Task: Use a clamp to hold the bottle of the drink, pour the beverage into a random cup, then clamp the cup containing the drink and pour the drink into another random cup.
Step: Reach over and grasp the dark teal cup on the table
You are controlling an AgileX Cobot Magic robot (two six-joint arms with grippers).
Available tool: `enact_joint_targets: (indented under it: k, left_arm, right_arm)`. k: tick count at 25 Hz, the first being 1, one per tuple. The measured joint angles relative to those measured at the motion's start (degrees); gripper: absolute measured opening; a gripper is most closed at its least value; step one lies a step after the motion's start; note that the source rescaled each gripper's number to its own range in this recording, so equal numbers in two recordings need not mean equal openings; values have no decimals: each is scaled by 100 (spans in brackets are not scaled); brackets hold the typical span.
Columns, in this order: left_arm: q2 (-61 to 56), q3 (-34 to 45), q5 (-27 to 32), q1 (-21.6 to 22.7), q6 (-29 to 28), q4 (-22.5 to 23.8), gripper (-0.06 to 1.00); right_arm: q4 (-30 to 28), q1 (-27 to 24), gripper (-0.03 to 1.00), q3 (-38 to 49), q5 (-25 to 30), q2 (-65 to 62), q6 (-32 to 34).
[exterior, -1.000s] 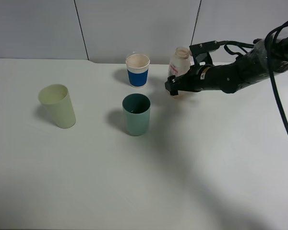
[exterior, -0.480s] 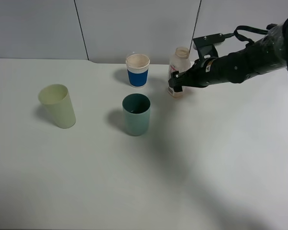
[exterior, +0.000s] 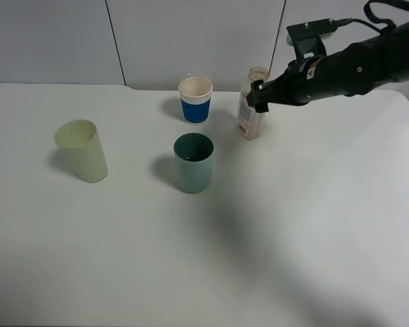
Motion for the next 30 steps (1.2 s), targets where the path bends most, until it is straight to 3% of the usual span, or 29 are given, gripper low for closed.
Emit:
enact_joint_targets:
  k: [8,14,28,30]
  left_arm:
    - [0,0,0,0,0,0,76]
    - [0,0,0,0,0,0,76]
    - [0,0,0,0,0,0,76]
    - [0,0,0,0,0,0,76]
  right_arm:
    - [-54,0,100,0,87,-781,-18]
    - [-65,0,100,0,496,-1254,-18]
    - [-424,0,100,0,2196,-2955,-3]
    - [-549,0,100,0,2649,-3360,-3]
